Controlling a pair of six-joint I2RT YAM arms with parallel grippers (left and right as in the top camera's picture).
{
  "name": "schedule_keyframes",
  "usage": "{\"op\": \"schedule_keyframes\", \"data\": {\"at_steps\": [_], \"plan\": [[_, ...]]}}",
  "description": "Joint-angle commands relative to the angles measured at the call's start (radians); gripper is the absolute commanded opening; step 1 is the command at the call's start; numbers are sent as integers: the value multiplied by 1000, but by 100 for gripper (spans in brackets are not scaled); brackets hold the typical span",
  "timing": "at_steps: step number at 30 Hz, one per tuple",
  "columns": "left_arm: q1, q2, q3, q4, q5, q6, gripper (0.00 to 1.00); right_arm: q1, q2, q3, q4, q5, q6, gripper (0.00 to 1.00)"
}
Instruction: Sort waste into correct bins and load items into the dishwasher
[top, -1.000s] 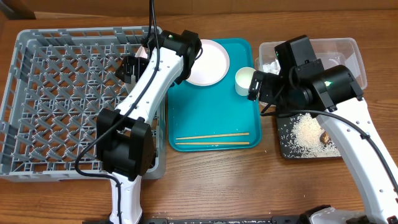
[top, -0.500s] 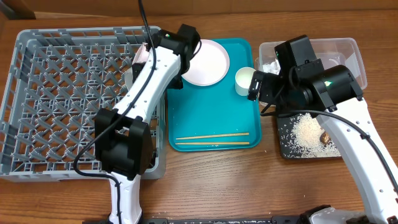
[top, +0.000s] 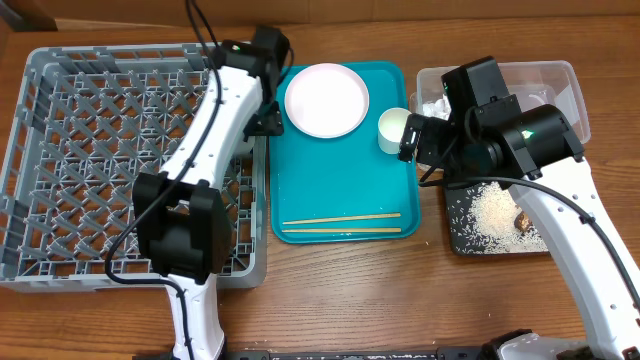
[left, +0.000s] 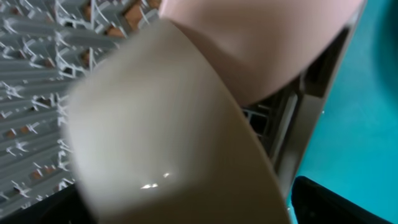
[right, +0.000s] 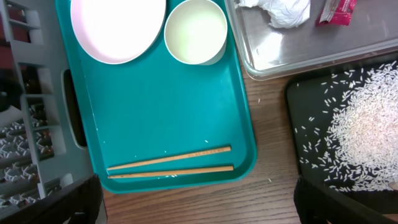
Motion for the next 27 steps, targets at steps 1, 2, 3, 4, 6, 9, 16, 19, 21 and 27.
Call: {"op": "schedule_keyframes", "data": {"at_steps": [1, 2, 3, 4, 6, 9, 16, 19, 21, 27], "plan": [[-3, 6, 88, -26, 24, 43, 95, 3, -5, 7, 6, 10, 1, 100], [-5, 6, 103, -39, 24, 44, 95, 3, -5, 7, 6, 10, 1, 100], [-8, 6, 119, -52, 24, 46, 94, 3, -5, 7, 6, 10, 1, 100], [-11, 6, 136, -71, 24, 45, 94, 3, -5, 7, 6, 10, 1, 100], [-13, 6, 164, -119, 38, 46, 95, 3, -5, 7, 6, 10, 1, 100], [-14, 6, 165, -166, 68, 46, 95, 3, -5, 7, 6, 10, 1, 100], [10, 7, 161, -161, 68, 45, 84, 3, -5, 7, 6, 10, 1, 100], [11, 7, 161, -135, 68, 45, 85, 3, -5, 7, 6, 10, 1, 100], [7, 7, 161, -127, 71, 45, 87, 3, -5, 7, 6, 10, 1, 100], [-4, 7, 161, -127, 71, 46, 88, 3, -5, 7, 6, 10, 1, 100]]}}
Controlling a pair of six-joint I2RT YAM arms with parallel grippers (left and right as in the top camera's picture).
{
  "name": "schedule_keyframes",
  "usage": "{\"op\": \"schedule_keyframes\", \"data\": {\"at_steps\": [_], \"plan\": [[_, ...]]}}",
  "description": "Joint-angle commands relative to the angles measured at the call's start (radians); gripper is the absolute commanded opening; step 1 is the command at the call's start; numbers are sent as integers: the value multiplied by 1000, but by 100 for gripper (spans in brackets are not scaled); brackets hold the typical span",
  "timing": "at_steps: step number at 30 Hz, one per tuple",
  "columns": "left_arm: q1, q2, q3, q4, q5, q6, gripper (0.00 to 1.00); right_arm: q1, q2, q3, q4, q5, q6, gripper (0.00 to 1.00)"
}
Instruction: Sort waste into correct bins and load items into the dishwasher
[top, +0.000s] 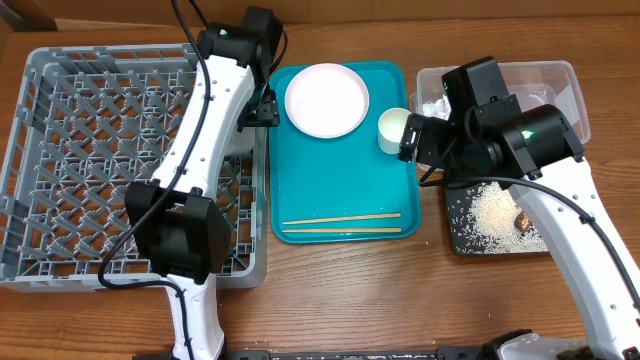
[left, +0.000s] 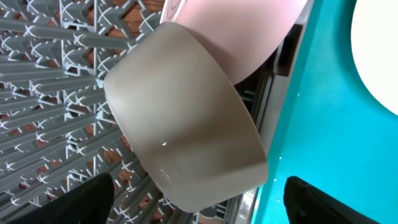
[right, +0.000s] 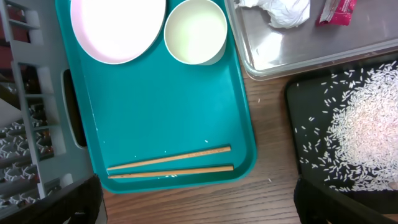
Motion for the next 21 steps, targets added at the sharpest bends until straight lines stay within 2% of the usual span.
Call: {"op": "schedule_keyframes", "data": {"at_steps": [1, 7, 21], "plan": [[-9, 7, 17, 0, 10, 14, 87, 3, -5, 7, 6, 10, 1, 100], [-9, 7, 17, 0, -2, 5, 82, 3, -5, 7, 6, 10, 1, 100], [-10, 8, 17, 11, -3, -43, 81, 3, -5, 7, 6, 10, 1, 100]]}}
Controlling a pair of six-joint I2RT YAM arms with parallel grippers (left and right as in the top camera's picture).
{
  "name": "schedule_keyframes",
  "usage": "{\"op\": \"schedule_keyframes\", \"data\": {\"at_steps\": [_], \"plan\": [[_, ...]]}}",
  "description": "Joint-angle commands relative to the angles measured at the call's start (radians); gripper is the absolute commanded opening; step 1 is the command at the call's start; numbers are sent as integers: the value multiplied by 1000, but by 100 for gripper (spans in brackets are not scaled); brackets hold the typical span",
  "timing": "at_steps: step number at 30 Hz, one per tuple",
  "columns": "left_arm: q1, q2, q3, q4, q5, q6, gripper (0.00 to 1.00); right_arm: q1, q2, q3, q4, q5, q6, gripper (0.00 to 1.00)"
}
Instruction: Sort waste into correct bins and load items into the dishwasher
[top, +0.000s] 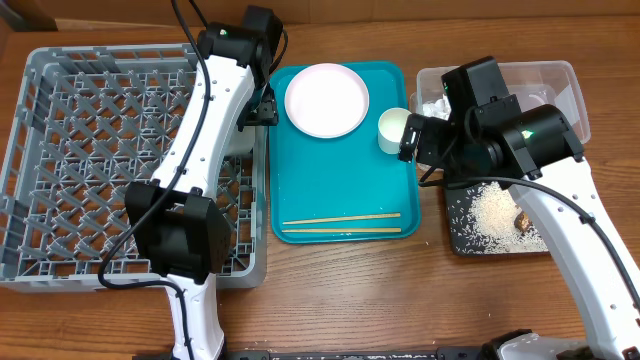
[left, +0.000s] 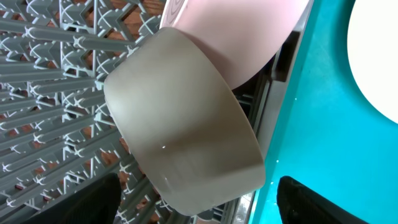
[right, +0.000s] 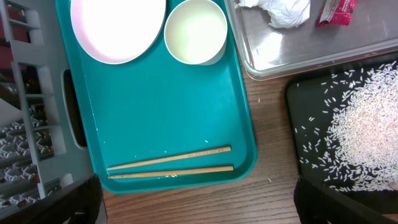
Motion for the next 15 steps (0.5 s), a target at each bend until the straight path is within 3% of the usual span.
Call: {"op": "schedule_keyframes", "data": {"at_steps": [1, 6, 15], "plan": [[-10, 8, 16, 1, -5, -34, 81, 3, -5, 7, 6, 10, 1, 100], [-14, 8, 16, -3, -29, -53, 73, 2, -5, 7, 6, 10, 1, 100], [-81, 8, 16, 3, -168, -104, 71, 3, -5, 7, 6, 10, 1, 100]]}}
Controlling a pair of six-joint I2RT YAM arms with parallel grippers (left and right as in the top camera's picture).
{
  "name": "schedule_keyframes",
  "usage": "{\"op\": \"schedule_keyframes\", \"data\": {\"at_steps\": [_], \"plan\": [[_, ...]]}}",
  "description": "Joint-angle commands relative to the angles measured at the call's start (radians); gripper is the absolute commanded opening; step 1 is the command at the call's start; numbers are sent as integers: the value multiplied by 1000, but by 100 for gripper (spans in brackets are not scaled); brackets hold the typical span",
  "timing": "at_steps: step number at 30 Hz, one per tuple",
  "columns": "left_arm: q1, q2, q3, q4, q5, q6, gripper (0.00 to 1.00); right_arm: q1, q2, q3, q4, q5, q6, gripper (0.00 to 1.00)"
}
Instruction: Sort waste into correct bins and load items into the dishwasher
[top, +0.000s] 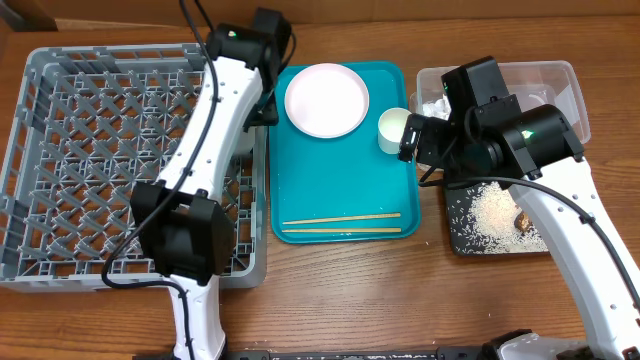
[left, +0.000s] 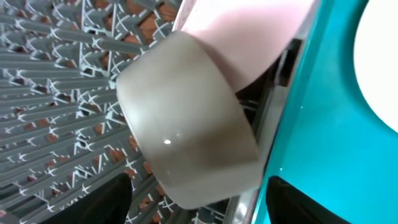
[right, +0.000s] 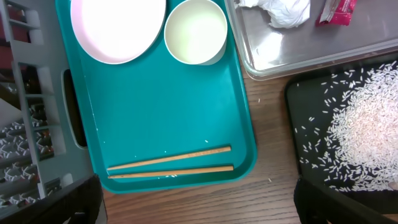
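Observation:
In the left wrist view a grey-beige bowl (left: 186, 121) rests on its side in the grey dish rack (left: 50, 74), leaning on a pink dish (left: 249, 37) at the rack's right edge. My left gripper (left: 199, 194) hangs open just off the bowl, fingers wide apart, holding nothing; the overhead view shows this gripper (top: 262, 108) between rack and tray. The teal tray (top: 340, 180) carries a pink plate (top: 326, 100), a cream cup (top: 393, 128) and two chopsticks (top: 340, 224). My right gripper (right: 199, 202) is open, high above the tray's right side.
A clear bin (top: 560, 80) at the back right holds a crumpled tissue (right: 280, 11) and a red wrapper (right: 339, 11). In front of it lies a black tray (top: 495, 215) covered in rice. The large rack (top: 60, 150) fills the table's left.
My left wrist has shifted slightly toward the tray, so the bowl sits a little further right in its view. The bowl, pink dish and right arm have not moved.
At the oldest moment the grey bowl filled the left wrist view, very close, at the rack's right edge. By 1.2 s ago my left gripper had drawn back, open, leaving the bowl against the pink dish. It has stayed there since. The right arm held still throughout.

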Motion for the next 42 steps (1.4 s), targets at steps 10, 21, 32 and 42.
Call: {"op": "schedule_keyframes", "data": {"at_steps": [10, 21, 32, 42], "plan": [[-85, 8, 9, 10, -195, -40, 71, 3, -5, 7, 6, 10, 1, 100], [-109, 8, 1, 18, -295, -39, 66, 3, -5, 7, 6, 10, 1, 100], [-127, 8, -3, 101, -212, 33, 67, 3, -5, 7, 6, 10, 1, 100], [-134, 60, -4, 146, 7, 156, 67, 3, -5, 7, 6, 10, 1, 100]]}}
